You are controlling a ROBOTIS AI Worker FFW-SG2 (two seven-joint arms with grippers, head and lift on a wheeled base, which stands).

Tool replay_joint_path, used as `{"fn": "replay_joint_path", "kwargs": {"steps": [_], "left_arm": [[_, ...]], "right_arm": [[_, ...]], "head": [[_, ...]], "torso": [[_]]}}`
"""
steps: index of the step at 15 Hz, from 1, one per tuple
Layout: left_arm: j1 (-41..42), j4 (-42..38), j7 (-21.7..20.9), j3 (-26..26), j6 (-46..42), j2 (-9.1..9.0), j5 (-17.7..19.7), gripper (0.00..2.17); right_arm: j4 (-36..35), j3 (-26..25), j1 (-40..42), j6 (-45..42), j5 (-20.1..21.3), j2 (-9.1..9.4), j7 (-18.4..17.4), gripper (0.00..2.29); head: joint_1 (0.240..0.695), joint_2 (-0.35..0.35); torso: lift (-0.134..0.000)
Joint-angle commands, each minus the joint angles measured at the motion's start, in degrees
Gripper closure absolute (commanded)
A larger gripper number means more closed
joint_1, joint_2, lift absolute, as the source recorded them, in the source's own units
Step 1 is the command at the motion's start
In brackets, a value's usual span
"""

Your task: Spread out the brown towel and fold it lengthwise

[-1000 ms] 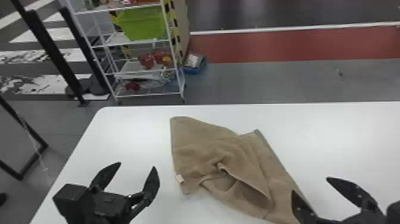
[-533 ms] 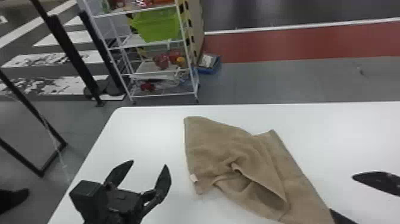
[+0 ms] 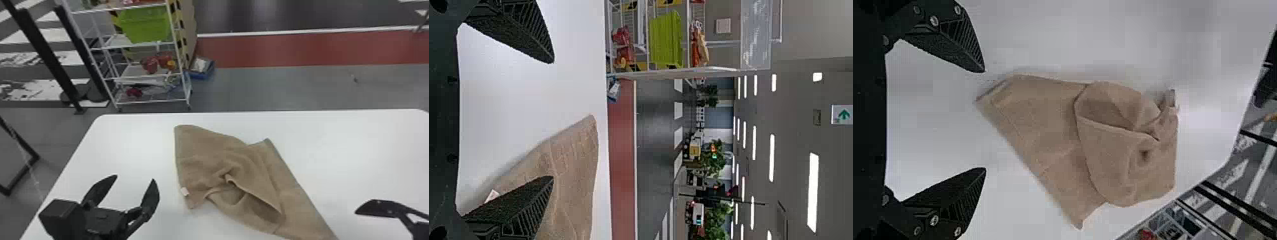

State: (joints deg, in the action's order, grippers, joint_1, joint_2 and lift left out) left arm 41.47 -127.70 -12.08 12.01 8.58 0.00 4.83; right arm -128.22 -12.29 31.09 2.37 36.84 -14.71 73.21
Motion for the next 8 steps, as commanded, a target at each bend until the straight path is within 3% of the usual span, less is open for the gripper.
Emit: {"fn": "replay_joint_path", "kwargs": {"steps": [1,8], "left_arm": [[0.0,0.0,0.0,-0.1,0.0,-0.15,0.0,0.05],[-0.1,0.4,-0.1,-0.1,0.0,-0.15,0.1,0.05]], "right_arm": [[1.7,3.2,-1.0,-0.1,5.9,-1.02,0.0,0.22],[5.4,7.2,-4.2,0.8,9.0,-0.93,0.0,0.29]], "head": [[0.695,0.124],[0.695,0.131]], "torso": [[-0.122],[-0.122]]}}
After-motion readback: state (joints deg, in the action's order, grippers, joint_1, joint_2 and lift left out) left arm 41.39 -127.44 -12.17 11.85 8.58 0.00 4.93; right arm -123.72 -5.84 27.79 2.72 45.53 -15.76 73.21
